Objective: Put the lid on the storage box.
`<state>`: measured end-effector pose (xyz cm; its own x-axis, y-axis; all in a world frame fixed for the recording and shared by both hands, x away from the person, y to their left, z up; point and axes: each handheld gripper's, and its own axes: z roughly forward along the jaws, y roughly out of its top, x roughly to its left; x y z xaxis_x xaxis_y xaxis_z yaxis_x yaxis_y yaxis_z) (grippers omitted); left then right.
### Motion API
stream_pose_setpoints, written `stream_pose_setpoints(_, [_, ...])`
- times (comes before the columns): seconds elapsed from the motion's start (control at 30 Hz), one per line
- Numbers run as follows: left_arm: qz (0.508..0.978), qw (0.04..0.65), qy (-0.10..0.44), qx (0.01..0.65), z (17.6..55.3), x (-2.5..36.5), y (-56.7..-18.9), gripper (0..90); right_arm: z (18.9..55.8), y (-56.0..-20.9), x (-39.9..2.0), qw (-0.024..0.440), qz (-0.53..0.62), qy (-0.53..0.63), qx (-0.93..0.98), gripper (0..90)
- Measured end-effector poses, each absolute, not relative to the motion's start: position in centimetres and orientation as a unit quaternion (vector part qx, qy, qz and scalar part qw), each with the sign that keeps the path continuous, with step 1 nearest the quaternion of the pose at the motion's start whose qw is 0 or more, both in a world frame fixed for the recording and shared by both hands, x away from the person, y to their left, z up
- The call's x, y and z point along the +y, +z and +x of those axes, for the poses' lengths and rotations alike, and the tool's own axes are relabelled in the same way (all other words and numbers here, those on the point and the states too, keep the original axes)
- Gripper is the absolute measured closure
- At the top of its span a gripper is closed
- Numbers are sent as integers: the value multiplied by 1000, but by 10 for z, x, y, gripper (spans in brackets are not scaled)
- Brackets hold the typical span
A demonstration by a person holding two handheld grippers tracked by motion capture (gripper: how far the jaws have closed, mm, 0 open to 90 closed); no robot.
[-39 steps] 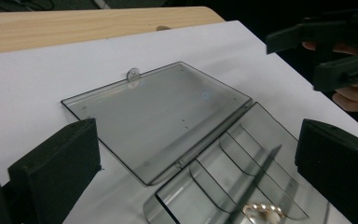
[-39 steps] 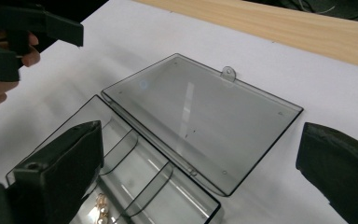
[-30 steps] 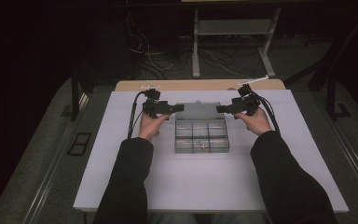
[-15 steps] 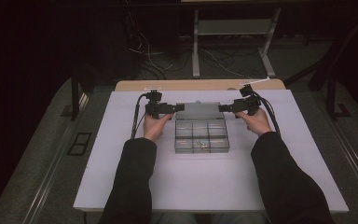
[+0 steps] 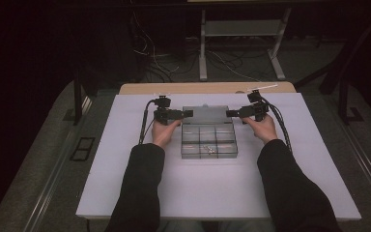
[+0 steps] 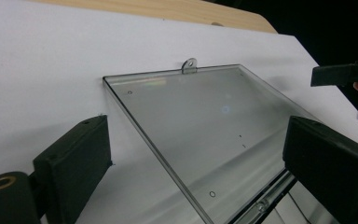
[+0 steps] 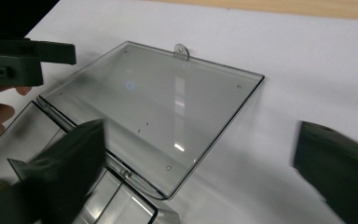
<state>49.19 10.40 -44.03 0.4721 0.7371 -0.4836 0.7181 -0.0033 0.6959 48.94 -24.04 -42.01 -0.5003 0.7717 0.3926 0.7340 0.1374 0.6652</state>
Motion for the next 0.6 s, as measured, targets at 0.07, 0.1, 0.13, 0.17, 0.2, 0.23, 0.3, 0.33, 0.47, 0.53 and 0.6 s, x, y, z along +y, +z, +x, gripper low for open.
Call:
stream_pose_setpoints(0.07, [708,481,6,517,492,105,-442,101,490,-422,-240,18,501,424,754,63])
stream_pose_setpoints(0.1, [707,479,6,520,492,105,-443,115,490,-423,-239,17,504,422,754,63])
stream_pose_setpoints(0.13, [705,480,4,523,493,105,-443,129,490,-424,-239,16,504,421,754,63])
stream_pose_setpoints(0.17, [704,480,2,523,493,106,-444,134,490,-425,-238,16,505,420,754,63])
stream_pose_setpoints(0.2, [704,479,1,524,492,106,-445,140,490,-425,-238,16,507,420,752,63])
stream_pose_setpoints(0.23, [704,478,-1,525,492,106,-446,142,490,-426,-238,14,506,422,752,63])
stream_pose_setpoints(0.3, [701,482,-7,526,492,107,-448,145,490,-427,-237,13,508,420,752,64])
stream_pose_setpoints(0.33, [701,482,-10,526,492,107,-449,151,490,-427,-236,13,509,420,752,67])
stream_pose_setpoints(0.47, [700,482,-14,527,492,107,-451,179,490,-429,-236,4,511,428,745,182])
stream_pose_setpoints(0.53, [700,481,-18,527,492,106,-452,195,491,-430,-235,6,513,427,745,187])
stream_pose_setpoints(0.6, [701,480,-18,528,492,106,-452,212,491,-431,-234,5,517,423,744,237])
